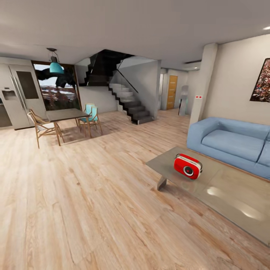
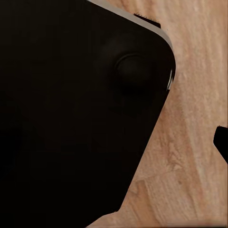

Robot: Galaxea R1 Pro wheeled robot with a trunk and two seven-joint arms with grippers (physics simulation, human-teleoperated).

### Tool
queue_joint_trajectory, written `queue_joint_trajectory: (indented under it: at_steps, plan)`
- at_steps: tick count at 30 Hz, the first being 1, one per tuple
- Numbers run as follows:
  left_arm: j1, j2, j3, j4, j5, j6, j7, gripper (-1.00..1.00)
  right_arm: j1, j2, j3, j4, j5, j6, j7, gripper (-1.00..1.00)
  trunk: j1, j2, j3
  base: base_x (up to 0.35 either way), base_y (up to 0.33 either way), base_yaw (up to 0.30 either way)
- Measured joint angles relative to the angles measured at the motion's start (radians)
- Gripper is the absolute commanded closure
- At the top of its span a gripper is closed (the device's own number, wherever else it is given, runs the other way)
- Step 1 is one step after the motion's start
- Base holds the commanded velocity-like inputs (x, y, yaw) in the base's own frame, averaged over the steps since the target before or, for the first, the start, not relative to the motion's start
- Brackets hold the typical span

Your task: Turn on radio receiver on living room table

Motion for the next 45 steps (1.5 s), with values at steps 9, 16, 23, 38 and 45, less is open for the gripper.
queue_joint_trajectory:
  at_steps: [9,16,23,38,45]
  plan:
    - [0.0,-0.001,0.0,0.0,0.0,0.0,0.0,-1.0,0.0,-0.001,0.0,0.0,0.0,0.0,0.0,-1.0,0.0,0.0,0.0,0.0,0.0,-0.283]
    - [0.0,-0.001,0.0,0.0,0.0,0.0,0.0,-1.0,0.0,-0.001,0.0,0.0,0.0,0.0,0.0,-1.0,0.0,0.0,0.0,0.0,0.0,-0.283]
    - [0.0,0.0,-0.001,0.0,0.0,0.0,0.0,-1.0,0.0,-0.001,0.0,0.0,0.0,0.0,0.0,-1.0,0.0,0.0,0.0,0.0,0.0,-0.283]
    - [0.0,0.0,-0.001,0.0,0.0,0.001,0.0,-1.0,0.0,-0.002,0.0,0.0,0.0,0.0,0.0,-1.0,0.0,0.0,0.0,0.0,0.0,-0.283]
    - [0.0,0.002,-0.001,0.0,0.0,0.002,-0.002,-1.0,0.0,-0.002,0.0,0.0,0.0,0.0,0.0,-1.0,0.0,0.0,0.0,0.097,0.056,-0.165]
